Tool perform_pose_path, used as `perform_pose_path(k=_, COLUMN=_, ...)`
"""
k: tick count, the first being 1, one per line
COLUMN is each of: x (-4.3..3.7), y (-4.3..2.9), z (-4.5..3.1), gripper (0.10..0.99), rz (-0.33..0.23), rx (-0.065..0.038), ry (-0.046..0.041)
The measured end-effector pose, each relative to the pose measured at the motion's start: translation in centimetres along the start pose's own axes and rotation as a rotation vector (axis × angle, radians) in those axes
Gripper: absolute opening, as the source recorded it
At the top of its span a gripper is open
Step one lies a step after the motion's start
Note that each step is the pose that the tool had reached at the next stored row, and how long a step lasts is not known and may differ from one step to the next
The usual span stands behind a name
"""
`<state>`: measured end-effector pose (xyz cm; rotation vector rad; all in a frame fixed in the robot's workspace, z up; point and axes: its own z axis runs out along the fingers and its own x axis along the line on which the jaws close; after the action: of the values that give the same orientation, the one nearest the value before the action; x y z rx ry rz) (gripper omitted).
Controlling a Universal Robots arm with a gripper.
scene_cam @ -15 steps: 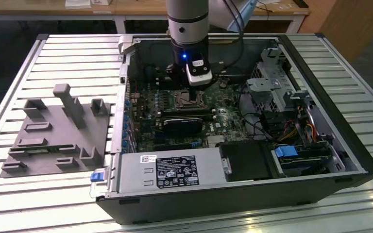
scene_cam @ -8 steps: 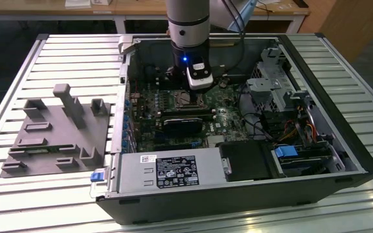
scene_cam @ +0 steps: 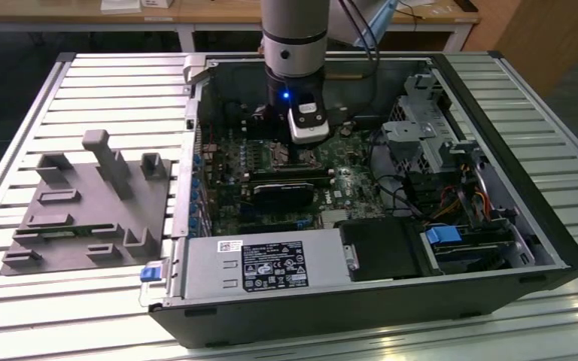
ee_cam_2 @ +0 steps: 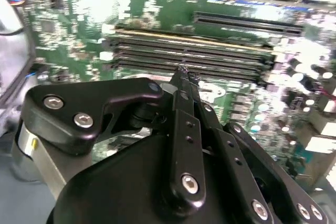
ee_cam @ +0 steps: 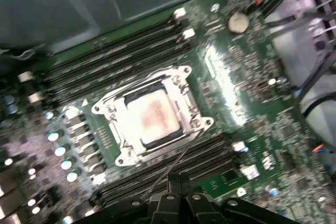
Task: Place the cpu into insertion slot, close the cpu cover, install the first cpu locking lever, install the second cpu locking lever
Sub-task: 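Install the second cpu locking lever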
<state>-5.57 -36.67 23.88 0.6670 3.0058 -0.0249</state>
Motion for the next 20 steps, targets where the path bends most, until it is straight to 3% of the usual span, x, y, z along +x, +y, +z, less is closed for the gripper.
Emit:
perform_pose_path(k=2, x=-0.02, y=-0.05, z=0.06, gripper=0.102, rz=-0.003, rx=0.012, ry=0.0261)
perform_pose_path(k=3, x=-0.03, y=-0.08, z=0.12, gripper=0.102, rz=-0.005, rx=0.016, ry=0.0350)
perform_pose_path(k=8, x=-0.02, y=-0.12, z=0.13, gripper=0.102, rz=-0.007, rx=0.017, ry=0.0371)
perform_pose_path(k=9, x=-0.02, y=-0.14, z=0.13, gripper=0.102, rz=-0.008, rx=0.014, ry=0.0383)
perform_pose_path(k=15, x=0.04, y=-0.17, z=0.24, gripper=0.102, rz=-0.034, rx=-0.033, ry=0.0593)
perform_pose_path(k=20, x=0.10, y=-0.20, z=0.40, gripper=0.102, rz=-0.074, rx=-0.048, ry=0.0658)
